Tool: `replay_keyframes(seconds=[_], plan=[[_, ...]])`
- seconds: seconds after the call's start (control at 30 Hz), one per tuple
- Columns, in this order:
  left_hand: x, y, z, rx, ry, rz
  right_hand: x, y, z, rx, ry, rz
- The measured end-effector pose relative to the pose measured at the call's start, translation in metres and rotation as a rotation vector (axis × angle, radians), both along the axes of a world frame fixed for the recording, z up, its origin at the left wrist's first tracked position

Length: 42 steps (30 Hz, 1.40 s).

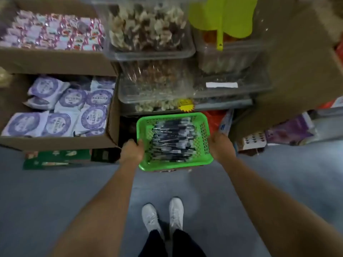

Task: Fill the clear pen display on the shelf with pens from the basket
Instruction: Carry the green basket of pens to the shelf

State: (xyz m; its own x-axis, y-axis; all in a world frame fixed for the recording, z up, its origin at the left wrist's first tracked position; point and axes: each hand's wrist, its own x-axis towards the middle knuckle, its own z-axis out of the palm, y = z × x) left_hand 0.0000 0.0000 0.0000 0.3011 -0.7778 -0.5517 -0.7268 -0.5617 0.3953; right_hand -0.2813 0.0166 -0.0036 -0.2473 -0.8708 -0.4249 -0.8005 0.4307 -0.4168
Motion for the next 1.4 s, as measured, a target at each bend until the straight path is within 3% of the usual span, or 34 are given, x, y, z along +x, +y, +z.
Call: replay_keyframes(seconds=[0.33,0.67,1.07,1.4], plan=[[-0.01,-0.02,-0.055,-0.1,0.111,0.248,0.002,-0.026,-0.056,0.015,-0.085,-0.199],[-0.012,-0.012,-0.066,-0.282,0.085,0.278,0.008,-0.024,-0.071,-0.159,-0.184,-0.287],[-0.011,0.014,-0.004,-0.389,0.09,0.247,0.01,-0.004,0.003,-0.277,-0.245,-0.241],[0.02,0.088,0.066,-0.448,0.116,0.281,0.037,0.052,0.085,-0.288,-0.228,-0.162]])
